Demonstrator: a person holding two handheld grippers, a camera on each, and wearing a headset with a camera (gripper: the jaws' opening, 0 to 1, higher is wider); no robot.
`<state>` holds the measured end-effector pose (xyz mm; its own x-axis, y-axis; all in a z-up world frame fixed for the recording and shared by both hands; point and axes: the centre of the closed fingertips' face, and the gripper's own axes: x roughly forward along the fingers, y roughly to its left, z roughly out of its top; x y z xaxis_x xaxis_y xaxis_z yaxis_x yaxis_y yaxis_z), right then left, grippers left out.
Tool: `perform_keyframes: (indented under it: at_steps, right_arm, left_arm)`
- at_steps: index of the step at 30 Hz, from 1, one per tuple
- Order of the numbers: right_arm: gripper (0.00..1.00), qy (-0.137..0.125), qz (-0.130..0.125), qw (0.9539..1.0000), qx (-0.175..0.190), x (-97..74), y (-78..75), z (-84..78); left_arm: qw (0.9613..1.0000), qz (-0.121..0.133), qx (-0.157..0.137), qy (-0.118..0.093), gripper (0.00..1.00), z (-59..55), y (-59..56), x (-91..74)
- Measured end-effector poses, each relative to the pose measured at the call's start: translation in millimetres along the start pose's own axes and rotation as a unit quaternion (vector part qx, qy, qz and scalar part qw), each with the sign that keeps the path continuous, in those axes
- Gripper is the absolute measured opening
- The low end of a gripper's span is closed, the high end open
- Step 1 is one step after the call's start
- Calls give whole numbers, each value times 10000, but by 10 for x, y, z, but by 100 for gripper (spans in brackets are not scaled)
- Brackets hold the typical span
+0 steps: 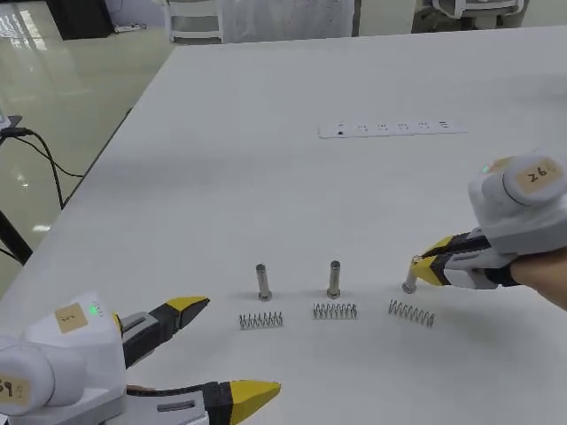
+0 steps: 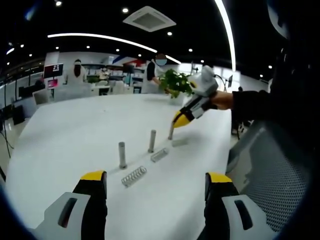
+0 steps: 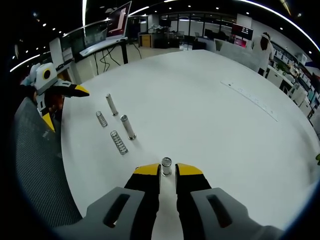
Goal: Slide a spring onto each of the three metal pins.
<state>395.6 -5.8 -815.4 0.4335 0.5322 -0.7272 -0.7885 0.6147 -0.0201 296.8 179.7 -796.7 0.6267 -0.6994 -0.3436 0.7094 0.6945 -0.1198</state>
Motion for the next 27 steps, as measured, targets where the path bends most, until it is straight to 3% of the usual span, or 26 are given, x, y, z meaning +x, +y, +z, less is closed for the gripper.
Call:
perform_keyframes:
  at_steps: [11, 27]
  right_arm:
    - [12, 76, 14, 10000, -36, -41, 40, -115]
    - [12, 439, 391, 9981, -208, 12, 255, -313]
  left_arm:
    - [10000, 10, -3, 2, 77, -4, 4, -6]
    - [10000, 25, -4, 13, 77, -8, 9, -8]
